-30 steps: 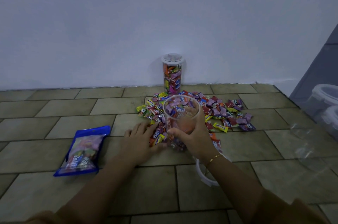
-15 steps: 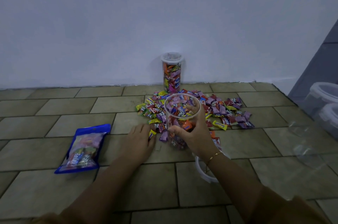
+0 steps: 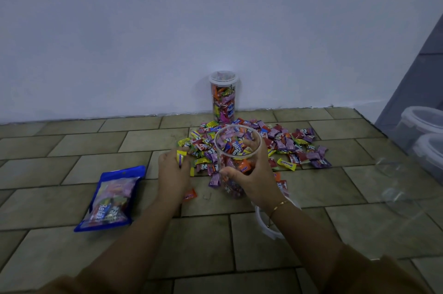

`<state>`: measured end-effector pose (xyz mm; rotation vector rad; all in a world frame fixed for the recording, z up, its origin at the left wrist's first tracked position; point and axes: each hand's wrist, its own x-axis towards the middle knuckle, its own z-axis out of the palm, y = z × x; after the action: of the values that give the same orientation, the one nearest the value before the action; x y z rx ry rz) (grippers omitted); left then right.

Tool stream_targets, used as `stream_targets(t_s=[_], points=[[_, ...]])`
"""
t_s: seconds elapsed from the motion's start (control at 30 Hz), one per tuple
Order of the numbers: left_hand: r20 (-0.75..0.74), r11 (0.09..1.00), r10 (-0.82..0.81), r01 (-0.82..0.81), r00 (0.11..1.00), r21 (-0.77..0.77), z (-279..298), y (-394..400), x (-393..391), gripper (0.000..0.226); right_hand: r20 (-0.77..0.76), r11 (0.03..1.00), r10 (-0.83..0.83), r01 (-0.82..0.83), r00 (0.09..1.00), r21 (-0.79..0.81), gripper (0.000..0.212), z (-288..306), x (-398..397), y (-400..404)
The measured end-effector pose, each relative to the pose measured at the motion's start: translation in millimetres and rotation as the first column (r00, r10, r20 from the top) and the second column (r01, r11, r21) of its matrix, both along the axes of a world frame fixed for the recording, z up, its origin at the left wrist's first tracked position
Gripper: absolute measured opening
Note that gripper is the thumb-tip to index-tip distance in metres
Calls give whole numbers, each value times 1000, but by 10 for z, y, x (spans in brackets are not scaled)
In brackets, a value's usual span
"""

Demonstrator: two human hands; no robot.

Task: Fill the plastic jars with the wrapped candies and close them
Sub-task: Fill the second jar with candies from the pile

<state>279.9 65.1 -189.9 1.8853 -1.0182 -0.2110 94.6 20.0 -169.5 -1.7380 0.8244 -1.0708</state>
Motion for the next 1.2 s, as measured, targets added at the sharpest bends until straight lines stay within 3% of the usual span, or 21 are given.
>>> stream_targets(t_s=[0.07, 0.17, 0.27, 0.37, 0.53, 0.77, 1.2], points=[[-205, 992, 38, -63, 978, -113, 187, -55, -36, 10, -1, 1000, 5, -5, 1000, 8, 101, -8, 10, 3], [-585, 941, -46, -161, 809, -296, 599, -127, -156, 15, 6, 1000, 7, -7, 1000, 22, 105, -15, 6, -2], [-696, 872, -269, -139, 666, -470, 972, -194, -269, 18, 5, 1000, 5, -5, 1000, 11, 106, -18, 8, -11], [-659, 837, -388, -52, 645, -544, 1177, -251, -403, 19, 3, 1000, -1, 1, 1000, 11, 98, -17, 13, -13], [-622, 845, -411, 23, 666, -534, 1258, -321, -626, 18, 1, 1000, 6, -6, 1000, 5, 95, -21, 3, -17], [-416, 874, -371, 160, 830, -460, 1189, -352, -674, 22, -18, 1000, 23, -23, 1000, 10, 95, -12, -16, -36], [-239, 889, -388, 292, 890, -353, 1089, -320, -743, 21, -13, 999, 20, -20, 1000, 30, 110, -13, -8, -37]])
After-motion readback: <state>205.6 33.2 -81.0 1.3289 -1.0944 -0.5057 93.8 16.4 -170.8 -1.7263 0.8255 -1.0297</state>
